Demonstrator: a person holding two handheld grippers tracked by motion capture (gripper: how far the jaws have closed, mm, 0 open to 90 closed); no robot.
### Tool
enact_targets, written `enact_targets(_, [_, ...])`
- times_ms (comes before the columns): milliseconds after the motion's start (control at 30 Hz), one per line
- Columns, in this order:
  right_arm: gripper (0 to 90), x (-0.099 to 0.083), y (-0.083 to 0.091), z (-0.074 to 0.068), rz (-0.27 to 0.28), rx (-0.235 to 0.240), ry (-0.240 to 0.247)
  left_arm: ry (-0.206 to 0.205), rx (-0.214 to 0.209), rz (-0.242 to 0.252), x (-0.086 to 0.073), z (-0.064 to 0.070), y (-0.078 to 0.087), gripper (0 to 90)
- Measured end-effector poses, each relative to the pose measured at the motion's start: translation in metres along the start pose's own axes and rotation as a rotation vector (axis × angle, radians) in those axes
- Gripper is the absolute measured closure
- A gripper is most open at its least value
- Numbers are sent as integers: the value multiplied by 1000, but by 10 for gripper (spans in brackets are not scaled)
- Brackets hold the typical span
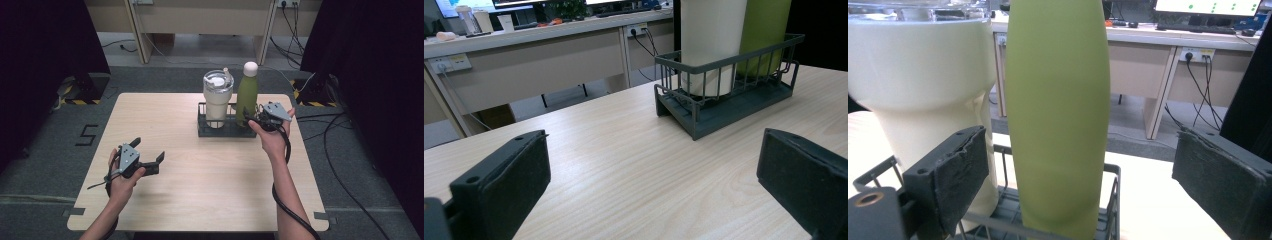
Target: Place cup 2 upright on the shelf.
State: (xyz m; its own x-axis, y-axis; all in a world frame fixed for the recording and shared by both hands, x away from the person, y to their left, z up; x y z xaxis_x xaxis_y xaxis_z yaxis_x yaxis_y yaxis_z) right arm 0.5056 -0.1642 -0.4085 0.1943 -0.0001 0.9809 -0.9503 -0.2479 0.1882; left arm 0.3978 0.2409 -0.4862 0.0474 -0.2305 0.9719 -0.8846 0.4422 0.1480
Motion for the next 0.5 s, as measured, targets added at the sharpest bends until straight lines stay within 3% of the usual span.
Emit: enact_targets(500, [86,-13,25,8,-9,-19,-2,-5,-6,-2,0,1,0,1])
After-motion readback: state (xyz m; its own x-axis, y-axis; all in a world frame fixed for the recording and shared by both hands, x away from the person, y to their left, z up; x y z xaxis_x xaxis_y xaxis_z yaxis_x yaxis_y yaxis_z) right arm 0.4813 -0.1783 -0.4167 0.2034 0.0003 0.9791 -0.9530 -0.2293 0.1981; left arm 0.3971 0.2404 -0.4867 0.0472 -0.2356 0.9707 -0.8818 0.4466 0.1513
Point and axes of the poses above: each handheld gripper's, and its own axes: y roughly backward along the jaws, x roughly out of its top, z roughly to its right, the point moved 2 cm from there along -y, roughly forward along the jaws, and after that the axes turned 5 degrees about -y, right-handed, at the moved point
